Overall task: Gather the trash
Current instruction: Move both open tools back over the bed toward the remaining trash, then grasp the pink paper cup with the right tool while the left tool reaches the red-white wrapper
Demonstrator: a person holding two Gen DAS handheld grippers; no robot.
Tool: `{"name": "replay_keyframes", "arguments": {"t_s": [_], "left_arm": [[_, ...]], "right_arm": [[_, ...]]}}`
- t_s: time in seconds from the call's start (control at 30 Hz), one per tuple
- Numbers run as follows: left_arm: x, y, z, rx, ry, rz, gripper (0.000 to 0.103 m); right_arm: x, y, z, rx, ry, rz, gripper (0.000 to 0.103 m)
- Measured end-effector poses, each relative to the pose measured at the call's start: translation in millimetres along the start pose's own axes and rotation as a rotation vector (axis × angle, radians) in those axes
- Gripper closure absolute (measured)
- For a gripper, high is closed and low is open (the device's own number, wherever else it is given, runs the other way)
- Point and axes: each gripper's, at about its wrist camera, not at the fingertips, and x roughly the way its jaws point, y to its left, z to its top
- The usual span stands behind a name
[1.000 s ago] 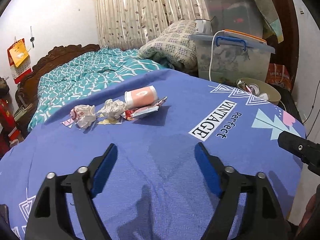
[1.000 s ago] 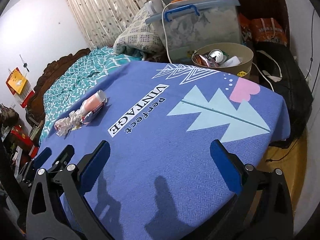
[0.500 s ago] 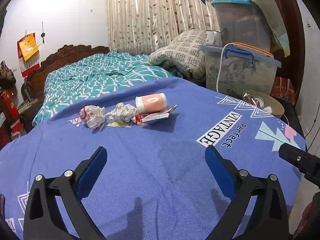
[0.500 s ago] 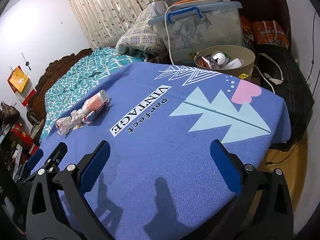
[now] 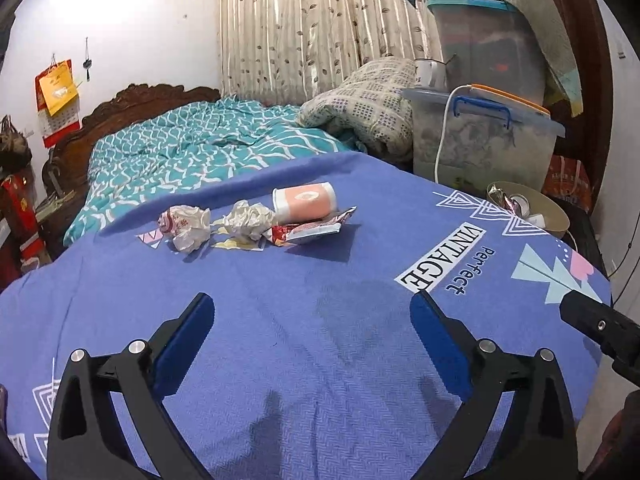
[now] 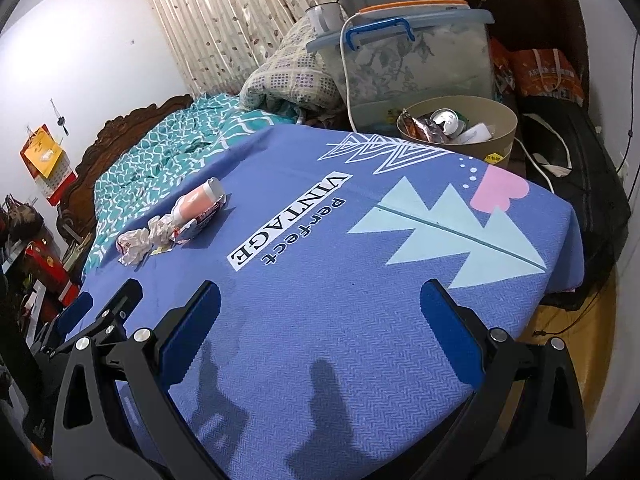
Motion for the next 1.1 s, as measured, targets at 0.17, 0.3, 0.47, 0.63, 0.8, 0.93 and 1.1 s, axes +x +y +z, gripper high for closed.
{"name": "replay_keyframes", "arguments": {"t_s": [0.17,0.3,0.47,0.63,0.8,0.93,1.1], "left_arm": [[-1,3,-1,-0.017,-0.003,-0.008,0.009],[-1,7,-1,-0.034,-0.002,-0.023,0.009],[-1,11,-1,-0.038,0.024,-0.047,0.009],[6,57,6,-0.2,0.089,-0.054,0.009],[-1,134,7,-0.358,0.026,0.131,0.009],[8,170,-2,-0.438,0.047,0.198,0.014],[31,191,-16,-0.534,0.144,0.178,0.026]], "right_arm": [[2,2,0,-0.011,0.004,-0.001,0.004],[5,5,3,-0.023,0.004,0.0,0.004],[13,19,10,-0.079,0.017,0.041,0.004],[34,48,20,-0.161,0.102,0.16,0.019],[71,97,35,-0.274,0.203,0.29,0.047],[116,165,59,-0.404,0.251,0.365,0.048],[197,266,86,-0.513,0.377,0.442,0.048]]}}
